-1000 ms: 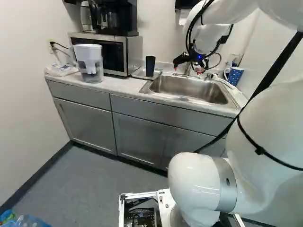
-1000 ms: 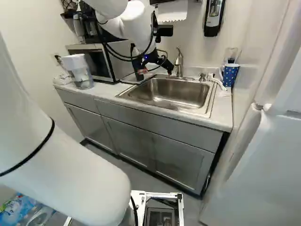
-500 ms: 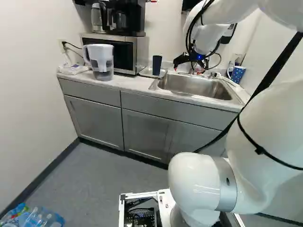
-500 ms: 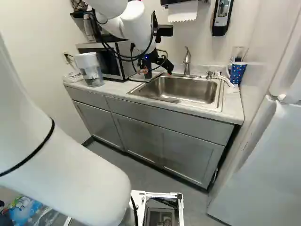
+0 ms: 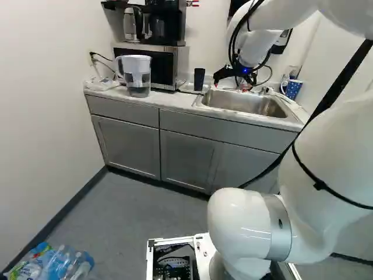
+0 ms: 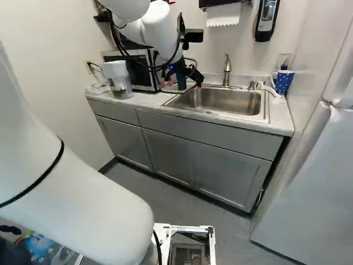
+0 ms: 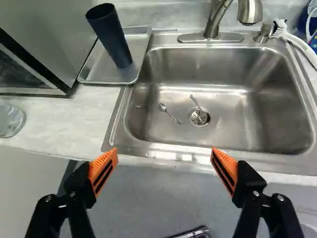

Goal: Rinse the cup and place it in the tray

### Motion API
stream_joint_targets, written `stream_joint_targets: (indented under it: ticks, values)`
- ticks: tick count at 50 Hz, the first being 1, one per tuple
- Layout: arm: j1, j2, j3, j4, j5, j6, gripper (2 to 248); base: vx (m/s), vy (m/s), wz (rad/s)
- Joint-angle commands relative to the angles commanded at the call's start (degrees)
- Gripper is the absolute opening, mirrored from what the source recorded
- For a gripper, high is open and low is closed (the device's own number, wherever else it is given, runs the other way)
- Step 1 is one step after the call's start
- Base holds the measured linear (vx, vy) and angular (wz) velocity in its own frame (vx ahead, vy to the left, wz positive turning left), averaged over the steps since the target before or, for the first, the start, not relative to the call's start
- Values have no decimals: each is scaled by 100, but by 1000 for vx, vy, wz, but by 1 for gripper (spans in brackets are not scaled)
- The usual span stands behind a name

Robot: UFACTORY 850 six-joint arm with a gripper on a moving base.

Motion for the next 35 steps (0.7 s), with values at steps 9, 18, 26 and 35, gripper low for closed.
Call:
stream_joint_targets:
  ticks: [9, 18, 26, 35]
  values:
    - [0, 0, 0, 0, 0, 0, 247, -111, 119, -6]
    - [0, 0, 0, 0, 0, 0, 247, -112, 107, -3]
    - [0, 0, 0, 0, 0, 0, 247, -83, 91, -1]
    - [0, 0, 0, 0, 0, 0, 247, -73, 86, -3]
